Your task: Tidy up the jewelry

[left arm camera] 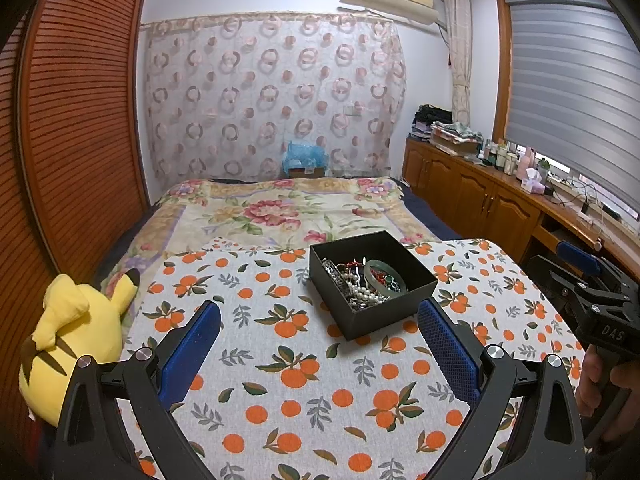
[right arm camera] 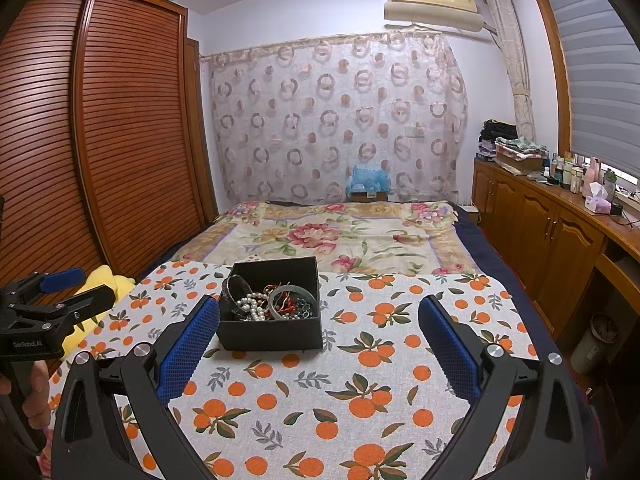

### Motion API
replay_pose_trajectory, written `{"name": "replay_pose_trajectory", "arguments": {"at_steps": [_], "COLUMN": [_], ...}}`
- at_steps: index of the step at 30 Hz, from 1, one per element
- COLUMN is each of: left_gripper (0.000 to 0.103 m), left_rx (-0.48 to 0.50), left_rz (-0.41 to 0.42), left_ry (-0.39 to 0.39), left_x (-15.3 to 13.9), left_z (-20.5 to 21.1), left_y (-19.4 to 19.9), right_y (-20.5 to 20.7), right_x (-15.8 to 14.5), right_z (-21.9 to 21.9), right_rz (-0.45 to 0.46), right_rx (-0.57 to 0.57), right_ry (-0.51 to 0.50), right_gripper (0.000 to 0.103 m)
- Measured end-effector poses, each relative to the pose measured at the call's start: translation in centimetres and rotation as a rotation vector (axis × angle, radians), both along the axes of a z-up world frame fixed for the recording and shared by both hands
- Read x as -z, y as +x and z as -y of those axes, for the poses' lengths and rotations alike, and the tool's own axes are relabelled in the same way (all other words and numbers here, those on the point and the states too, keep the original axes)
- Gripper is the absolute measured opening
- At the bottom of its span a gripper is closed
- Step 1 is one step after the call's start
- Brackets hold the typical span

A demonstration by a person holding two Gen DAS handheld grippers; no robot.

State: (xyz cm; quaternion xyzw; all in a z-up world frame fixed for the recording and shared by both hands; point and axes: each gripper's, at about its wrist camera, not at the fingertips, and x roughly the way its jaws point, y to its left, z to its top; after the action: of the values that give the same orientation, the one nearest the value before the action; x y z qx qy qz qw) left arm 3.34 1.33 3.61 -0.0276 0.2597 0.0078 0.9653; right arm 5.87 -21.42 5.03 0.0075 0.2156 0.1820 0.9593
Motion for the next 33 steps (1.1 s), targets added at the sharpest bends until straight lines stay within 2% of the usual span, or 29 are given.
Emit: {"name": "replay_pose_trajectory", "arguments": {"at_steps": [9,33], "left_gripper": [0.095,0.095], "left_rx": [-0.01,-0.006], "left_rz": [0.014,0.017], "left_ry": [0.024,0.019], "left_x": [0.09,0.02], "left_z": [0.4,0.58], "left_y": [-0.37,-0.49], "right_y": [-0.01,-0.03], "right_x": [0.0,0.01], "right_z": [-0.02,-0.05], "right_rz": [0.0,0.0], "right_rx": [0.0,-0.001], "right_ry": [-0.001,-0.001], "right_gripper": [0.1,0.1]}}
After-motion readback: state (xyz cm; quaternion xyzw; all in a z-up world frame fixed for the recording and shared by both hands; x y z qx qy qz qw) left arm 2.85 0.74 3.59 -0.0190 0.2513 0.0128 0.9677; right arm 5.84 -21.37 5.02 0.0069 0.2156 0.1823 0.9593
